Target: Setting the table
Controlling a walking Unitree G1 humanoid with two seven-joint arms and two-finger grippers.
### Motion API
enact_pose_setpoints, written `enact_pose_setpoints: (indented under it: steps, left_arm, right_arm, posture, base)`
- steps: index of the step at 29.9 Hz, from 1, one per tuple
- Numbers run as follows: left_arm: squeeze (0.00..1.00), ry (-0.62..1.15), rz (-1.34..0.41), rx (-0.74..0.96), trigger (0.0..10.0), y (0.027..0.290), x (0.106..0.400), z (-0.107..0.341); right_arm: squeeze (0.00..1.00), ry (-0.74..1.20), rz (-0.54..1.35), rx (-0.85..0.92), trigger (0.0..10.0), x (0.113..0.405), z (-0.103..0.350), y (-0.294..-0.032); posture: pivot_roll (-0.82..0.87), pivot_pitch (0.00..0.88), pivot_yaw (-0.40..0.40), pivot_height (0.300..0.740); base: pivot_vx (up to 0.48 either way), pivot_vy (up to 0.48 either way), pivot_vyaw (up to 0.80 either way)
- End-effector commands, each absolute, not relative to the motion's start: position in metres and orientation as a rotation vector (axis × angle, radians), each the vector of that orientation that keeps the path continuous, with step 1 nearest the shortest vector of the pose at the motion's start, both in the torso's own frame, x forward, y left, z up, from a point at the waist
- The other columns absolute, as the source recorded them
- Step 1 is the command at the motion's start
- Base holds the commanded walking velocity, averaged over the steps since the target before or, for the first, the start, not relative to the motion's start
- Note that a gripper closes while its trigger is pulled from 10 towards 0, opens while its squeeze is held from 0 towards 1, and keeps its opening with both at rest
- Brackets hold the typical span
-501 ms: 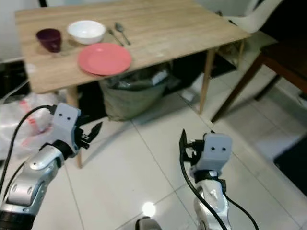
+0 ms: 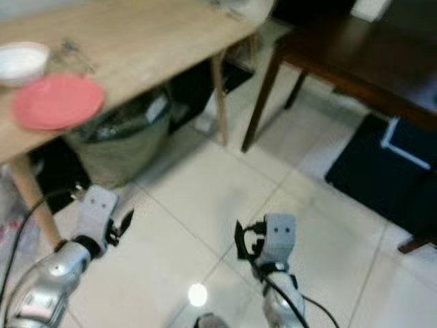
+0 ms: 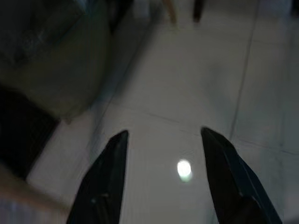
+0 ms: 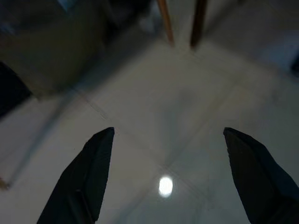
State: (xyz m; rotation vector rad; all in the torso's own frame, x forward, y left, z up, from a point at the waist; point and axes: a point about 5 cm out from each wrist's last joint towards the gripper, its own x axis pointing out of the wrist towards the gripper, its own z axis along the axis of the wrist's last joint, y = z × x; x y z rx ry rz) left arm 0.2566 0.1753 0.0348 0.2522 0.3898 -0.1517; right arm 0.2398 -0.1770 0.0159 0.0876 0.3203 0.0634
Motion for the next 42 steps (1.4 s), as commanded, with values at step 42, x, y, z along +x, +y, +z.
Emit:
enact_pose_setpoints:
  steps: [42]
  left_arm:
    - [0.0, 0.442, -0.13, 0.206, 10.0, 0.183, 0.234, 0.002]
  right_arm:
    - [0.0, 0.304, 0.324, 0.23, 10.0, 0.25, 0.001, -0.143]
  posture:
    - [-0.1, 0.005, -0.028, 0.74]
  base:
    - [0.0, 0.0, -0.59]
